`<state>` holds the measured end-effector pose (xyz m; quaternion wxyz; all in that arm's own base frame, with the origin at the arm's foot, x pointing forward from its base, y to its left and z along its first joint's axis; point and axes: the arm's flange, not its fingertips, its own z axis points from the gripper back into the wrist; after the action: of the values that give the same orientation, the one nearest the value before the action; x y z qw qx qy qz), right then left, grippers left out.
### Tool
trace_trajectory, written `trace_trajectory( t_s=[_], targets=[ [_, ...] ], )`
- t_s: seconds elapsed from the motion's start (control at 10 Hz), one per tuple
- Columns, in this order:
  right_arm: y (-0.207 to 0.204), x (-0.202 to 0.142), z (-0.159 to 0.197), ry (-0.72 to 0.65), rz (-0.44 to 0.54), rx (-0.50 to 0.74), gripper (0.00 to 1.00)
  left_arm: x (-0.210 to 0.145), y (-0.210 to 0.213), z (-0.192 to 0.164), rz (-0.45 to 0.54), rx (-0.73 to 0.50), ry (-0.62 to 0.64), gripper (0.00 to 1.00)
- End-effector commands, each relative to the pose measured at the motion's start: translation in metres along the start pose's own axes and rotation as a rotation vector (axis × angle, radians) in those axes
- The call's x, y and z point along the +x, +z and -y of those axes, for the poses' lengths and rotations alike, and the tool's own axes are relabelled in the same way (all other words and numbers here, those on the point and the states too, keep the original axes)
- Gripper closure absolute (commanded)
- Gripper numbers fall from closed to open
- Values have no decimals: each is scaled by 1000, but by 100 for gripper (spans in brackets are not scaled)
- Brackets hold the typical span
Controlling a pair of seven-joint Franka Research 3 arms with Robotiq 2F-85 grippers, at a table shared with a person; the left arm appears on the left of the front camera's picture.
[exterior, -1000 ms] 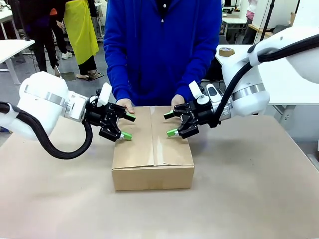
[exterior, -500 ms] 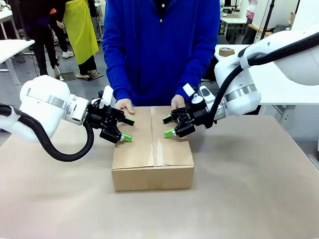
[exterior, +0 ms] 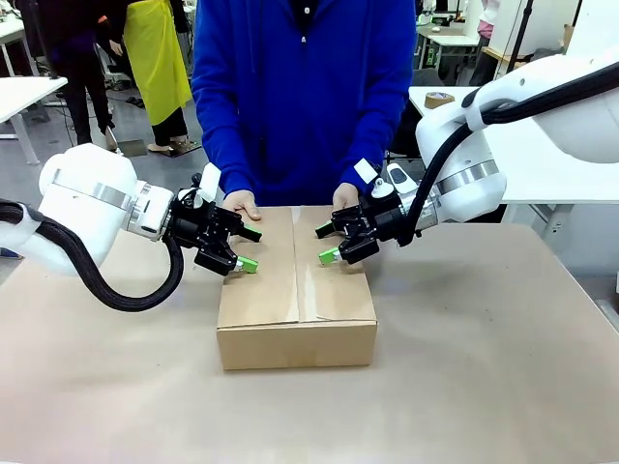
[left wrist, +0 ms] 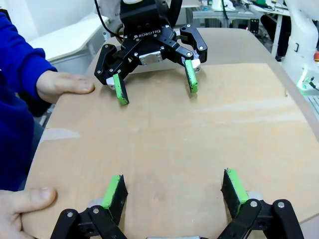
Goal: Pack the gift set into the box.
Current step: Press and hold the closed box until the human finishes sealing it.
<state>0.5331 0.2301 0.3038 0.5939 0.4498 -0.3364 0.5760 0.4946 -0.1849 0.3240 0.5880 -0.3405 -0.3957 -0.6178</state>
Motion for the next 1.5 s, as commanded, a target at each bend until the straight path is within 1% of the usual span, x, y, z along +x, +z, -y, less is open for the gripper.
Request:
trace_trajectory(
  t_s=[0.0,1.4],
  targets=[
    [-2,-6,-2,9,8,-11,0,-4,0,2,1,-4,-14,0],
    [-2,-6,-2,9,8,-11,0,-4,0,2,1,-4,-14,0]
  ],
)
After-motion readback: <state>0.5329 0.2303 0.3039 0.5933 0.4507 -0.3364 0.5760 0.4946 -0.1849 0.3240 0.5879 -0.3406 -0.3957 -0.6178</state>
